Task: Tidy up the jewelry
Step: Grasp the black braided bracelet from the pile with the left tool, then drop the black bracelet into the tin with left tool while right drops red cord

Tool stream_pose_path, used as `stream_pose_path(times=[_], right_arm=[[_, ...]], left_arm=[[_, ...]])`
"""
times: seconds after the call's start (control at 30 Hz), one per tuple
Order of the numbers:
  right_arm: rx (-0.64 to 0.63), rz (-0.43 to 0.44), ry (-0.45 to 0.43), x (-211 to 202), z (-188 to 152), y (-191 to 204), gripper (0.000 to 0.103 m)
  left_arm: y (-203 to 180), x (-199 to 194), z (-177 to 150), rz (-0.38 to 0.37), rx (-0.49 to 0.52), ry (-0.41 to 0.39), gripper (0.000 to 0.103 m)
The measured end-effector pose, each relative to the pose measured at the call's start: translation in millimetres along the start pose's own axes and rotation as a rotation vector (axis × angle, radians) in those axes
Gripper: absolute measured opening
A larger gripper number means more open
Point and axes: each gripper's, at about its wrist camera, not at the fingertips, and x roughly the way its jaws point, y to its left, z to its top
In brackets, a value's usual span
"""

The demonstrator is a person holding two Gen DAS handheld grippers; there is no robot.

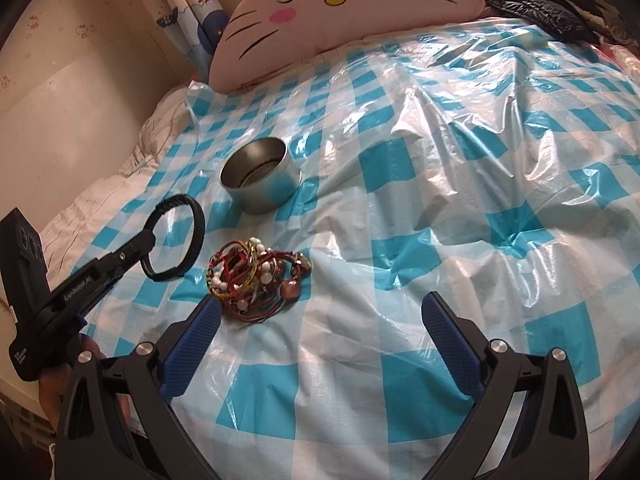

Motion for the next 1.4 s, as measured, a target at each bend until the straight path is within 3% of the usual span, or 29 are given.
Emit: stream_pose_path(times=[0.1, 0.23, 0.3, 0.37, 0.67, 0.8, 0.9, 0.93, 0.97, 1.23, 1.4], right_arm=[[-0.063, 0.038, 0.053, 17.6, 5.1, 11.8, 0.096], [-0.185, -0.051, 0.004, 26.0, 19.1, 19.3, 0.096], [-0.227, -0.065, 0.047, 39.1, 24.2, 17.8, 0.093], [-0.275, -0.092, 0.089, 52.4, 26.0, 14.9, 0.077], [-0.358, -0.043, 0.163, 84.9, 40.0, 12.4, 0.055], [-0.447, -0.055, 0.149, 94.4, 37.2, 24.7, 0.054], [-0.492, -0.040, 0.150, 97.6, 33.4, 30.9, 0.037], [-0.497, -0.036, 0.147, 97.1, 32.8, 32.0, 0.026], [-0.495, -0.027, 0.139, 94.7, 33.0, 32.0, 0.015], [-0.277, 0.126, 0.047, 51.8, 42.7, 7.9, 0.015], [-0.198, 0.147, -0.045, 26.4, 58.7, 3.8, 0.015]], left_arm=[[4.3, 0.5, 0.3, 0.002, -0.011, -0.002, 0.008], [6.8, 1.2, 0.4, 0.005, -0.011, -0.001, 0.008], [7.6, 1.5, 0.7, 0.004, -0.013, -0.001, 0.008], [8.6, 1.9, 0.8, 0.004, -0.015, 0.001, 0.008], [8.1, 5.4, 0.0, 0.005, -0.006, 0.012, 0.008], [7.7, 6.7, 0.0, 0.007, -0.003, 0.016, 0.008], [7.8, 7.4, 0.0, 0.007, -0.003, 0.017, 0.008], [7.6, 7.9, -0.5, 0.008, -0.002, 0.018, 0.008], [7.6, 8.3, -0.6, 0.010, -0.001, 0.018, 0.008], [7.8, 8.3, 0.3, 0.012, 0.007, 0.010, 0.008], [3.1, 12.0, 6.8, 0.011, 0.022, 0.000, 0.008]])
